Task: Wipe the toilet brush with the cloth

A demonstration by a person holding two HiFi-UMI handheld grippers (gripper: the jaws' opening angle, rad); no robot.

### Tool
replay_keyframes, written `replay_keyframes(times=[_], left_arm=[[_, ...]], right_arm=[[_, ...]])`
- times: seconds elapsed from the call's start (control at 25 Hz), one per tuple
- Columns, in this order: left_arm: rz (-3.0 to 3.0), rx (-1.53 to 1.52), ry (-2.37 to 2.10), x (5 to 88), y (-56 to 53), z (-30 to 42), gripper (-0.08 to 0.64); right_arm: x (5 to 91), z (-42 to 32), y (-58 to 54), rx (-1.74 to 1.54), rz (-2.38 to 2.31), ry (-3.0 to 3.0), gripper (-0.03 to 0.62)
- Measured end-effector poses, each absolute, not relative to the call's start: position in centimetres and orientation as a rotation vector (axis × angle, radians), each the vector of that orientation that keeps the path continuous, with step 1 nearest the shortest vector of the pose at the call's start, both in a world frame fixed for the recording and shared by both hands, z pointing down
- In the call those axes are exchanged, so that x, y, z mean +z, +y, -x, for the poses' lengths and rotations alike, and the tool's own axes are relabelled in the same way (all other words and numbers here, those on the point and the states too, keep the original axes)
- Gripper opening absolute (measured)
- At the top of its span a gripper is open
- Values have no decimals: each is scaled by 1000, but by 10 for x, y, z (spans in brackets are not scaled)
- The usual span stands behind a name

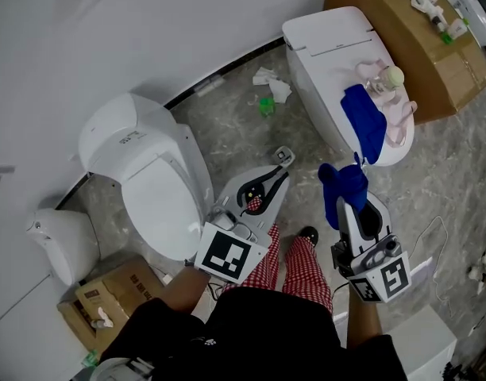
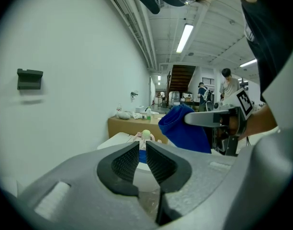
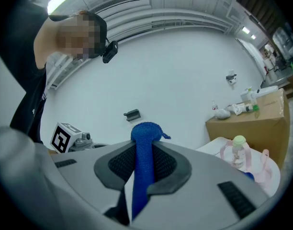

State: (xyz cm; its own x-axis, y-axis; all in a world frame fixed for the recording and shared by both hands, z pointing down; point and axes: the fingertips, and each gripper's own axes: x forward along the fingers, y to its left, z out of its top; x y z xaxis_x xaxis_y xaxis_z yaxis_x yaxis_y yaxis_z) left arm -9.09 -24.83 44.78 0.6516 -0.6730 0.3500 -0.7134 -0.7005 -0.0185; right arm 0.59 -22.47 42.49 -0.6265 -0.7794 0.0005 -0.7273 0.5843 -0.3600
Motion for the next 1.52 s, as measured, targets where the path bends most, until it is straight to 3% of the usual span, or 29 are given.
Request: replay_keyframes(times=[1.52], left_arm=[[-2550, 592, -918, 609, -275, 82, 118]], right_arm=[[578, 1, -259, -680, 1443, 2628, 64]])
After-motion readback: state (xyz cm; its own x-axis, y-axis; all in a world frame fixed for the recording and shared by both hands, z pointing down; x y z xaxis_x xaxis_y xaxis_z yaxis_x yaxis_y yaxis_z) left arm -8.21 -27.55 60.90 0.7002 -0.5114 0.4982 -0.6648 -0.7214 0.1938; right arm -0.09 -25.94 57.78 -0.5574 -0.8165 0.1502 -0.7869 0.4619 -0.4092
